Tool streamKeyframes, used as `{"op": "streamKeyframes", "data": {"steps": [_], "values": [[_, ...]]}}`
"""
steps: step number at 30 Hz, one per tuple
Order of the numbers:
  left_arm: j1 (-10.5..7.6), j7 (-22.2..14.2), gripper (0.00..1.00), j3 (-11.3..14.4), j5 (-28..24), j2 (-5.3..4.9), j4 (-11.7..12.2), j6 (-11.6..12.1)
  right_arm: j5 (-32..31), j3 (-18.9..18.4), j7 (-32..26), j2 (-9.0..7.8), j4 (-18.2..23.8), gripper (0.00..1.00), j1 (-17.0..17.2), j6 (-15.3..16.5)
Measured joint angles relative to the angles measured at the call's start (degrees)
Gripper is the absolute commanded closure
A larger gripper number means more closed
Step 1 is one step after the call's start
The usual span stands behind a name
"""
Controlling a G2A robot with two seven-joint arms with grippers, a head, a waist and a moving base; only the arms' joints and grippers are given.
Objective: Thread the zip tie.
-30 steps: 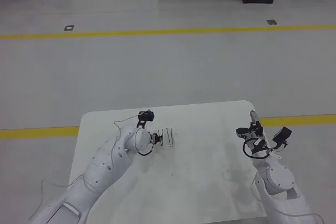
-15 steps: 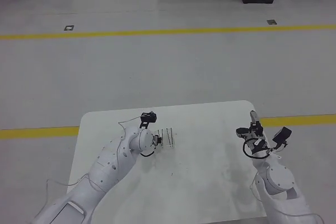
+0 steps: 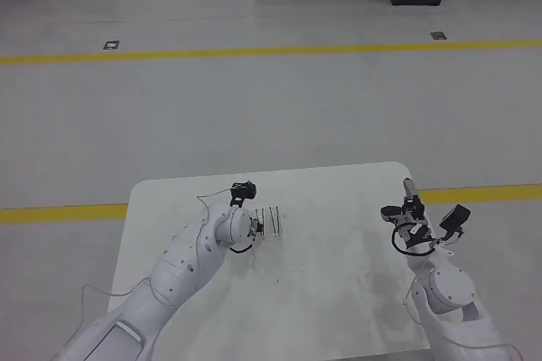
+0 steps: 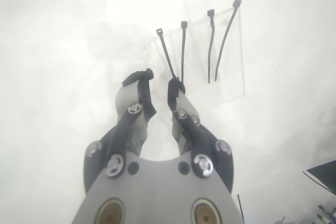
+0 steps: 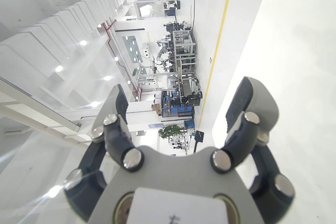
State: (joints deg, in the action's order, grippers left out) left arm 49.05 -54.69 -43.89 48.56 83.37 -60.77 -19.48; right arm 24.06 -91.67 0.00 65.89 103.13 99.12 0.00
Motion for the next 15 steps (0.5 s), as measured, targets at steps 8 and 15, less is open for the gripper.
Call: {"op": "streamKeyframes", "data": {"steps": [8, 15], "values": [[-0.31, -0.32, 1.00, -0.19, 1.19, 0.73, 1.09, 0.00, 0.00, 0.00, 0.00, 0.00, 0.00, 0.00, 0.00, 0.00], [0.17, -1.34, 1.00, -0.74, 5.50, 0.94, -0.32, 0.00, 0.00, 0.00, 0.00, 0.00, 0.00, 0.00, 0.00, 0.00]]}}
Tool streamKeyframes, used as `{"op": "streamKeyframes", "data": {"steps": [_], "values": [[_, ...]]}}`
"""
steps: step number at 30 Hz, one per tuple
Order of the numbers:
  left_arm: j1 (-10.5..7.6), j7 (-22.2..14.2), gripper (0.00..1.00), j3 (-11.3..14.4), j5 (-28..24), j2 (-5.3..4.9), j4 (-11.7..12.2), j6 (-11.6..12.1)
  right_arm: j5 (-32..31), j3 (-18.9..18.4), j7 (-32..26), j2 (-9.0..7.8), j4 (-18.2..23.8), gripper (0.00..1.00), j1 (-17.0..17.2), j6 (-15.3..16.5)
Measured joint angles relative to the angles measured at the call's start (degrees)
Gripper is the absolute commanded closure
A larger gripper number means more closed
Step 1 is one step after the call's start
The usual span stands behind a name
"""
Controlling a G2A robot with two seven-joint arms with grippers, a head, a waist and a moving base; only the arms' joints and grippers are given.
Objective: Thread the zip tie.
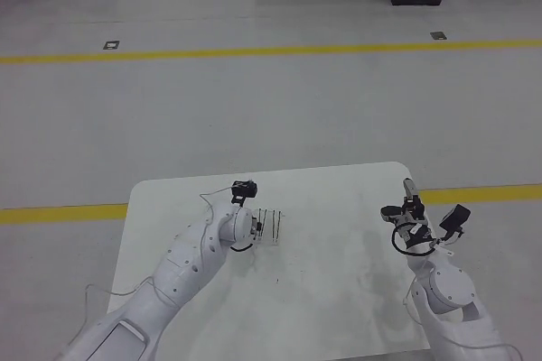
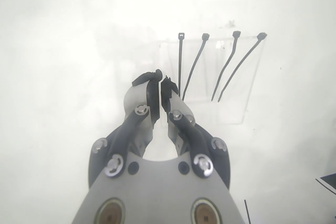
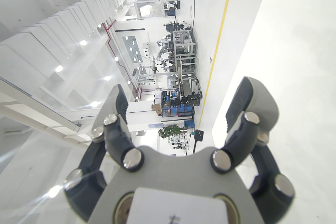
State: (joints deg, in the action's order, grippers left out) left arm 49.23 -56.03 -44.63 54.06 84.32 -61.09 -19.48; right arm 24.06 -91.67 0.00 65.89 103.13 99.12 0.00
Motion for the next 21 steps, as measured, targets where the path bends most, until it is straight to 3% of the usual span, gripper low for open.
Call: {"op": "streamKeyframes", "data": {"steps": [6, 14, 21], "values": [[1.82, -1.95, 1.00, -2.08, 4.09, -0.13, -2.41, 0.00, 0.00, 0.00, 0.00, 0.00, 0.00, 0.00, 0.00, 0.00], [6.75, -8.33, 1.00, -7.75, 9.68, -0.68, -10.56, 0.00, 0.00, 0.00, 0.00, 0.00, 0.00, 0.00, 0.00, 0.00], [6.79, -8.29, 1.00, -7.76, 9.72, -0.68, -10.57, 0.00, 0.00, 0.00, 0.00, 0.00, 0.00, 0.00, 0.00, 0.00]]}}
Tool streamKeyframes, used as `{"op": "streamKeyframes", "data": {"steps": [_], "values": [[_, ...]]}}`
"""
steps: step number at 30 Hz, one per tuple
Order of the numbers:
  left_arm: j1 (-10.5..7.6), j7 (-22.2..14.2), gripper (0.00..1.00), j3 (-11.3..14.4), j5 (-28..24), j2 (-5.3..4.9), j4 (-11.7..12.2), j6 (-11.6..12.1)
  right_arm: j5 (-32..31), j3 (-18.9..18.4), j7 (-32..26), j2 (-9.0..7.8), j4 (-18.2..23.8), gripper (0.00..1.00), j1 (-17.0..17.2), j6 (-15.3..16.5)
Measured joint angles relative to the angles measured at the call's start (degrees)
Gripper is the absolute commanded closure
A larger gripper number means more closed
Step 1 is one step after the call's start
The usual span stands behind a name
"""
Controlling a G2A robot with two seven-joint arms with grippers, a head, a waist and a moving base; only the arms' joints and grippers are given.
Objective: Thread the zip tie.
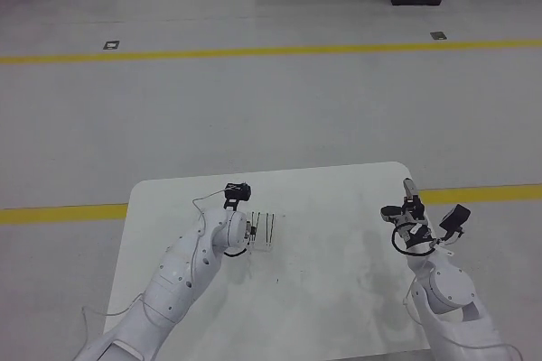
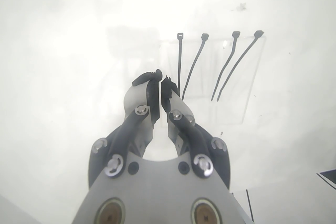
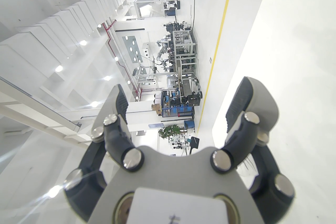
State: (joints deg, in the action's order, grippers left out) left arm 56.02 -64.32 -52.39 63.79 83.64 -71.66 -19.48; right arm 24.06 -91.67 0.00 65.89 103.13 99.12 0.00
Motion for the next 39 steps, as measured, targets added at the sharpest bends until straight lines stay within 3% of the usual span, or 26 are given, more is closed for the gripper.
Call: {"op": "streamKeyframes", "data": {"steps": [8, 13, 18, 25, 28, 34, 39], "values": [[0.09, 0.14, 1.00, -0.03, 0.00, -0.01, 0.05, 0.03, 0.00, 0.00, 0.00, 0.00, 0.00, 0.00, 0.00, 0.00], [1.87, 0.96, 1.00, -0.94, 0.66, -0.36, -1.60, 0.00, 0.00, 0.00, 0.00, 0.00, 0.00, 0.00, 0.00, 0.00], [5.66, -1.50, 1.00, -3.04, 3.84, -0.74, -6.99, 0.00, 0.00, 0.00, 0.00, 0.00, 0.00, 0.00, 0.00, 0.00], [12.43, -5.59, 1.00, -5.89, 9.13, -0.91, -15.51, 0.00, 0.00, 0.00, 0.00, 0.00, 0.00, 0.00, 0.00, 0.00], [14.90, -5.53, 1.00, -6.96, 10.88, -0.62, -17.65, 0.00, 0.00, 0.00, 0.00, 0.00, 0.00, 0.00, 0.00, 0.00], [18.41, -4.52, 1.00, -7.87, 12.66, 0.80, -18.38, 0.00, 0.00, 0.00, 0.00, 0.00, 0.00, 0.00, 0.00, 0.00], [19.33, -3.49, 1.00, -6.55, 13.49, 2.15, -17.24, 0.00, 0.00, 0.00, 0.00, 0.00, 0.00, 0.00, 0.00, 0.00]]}}
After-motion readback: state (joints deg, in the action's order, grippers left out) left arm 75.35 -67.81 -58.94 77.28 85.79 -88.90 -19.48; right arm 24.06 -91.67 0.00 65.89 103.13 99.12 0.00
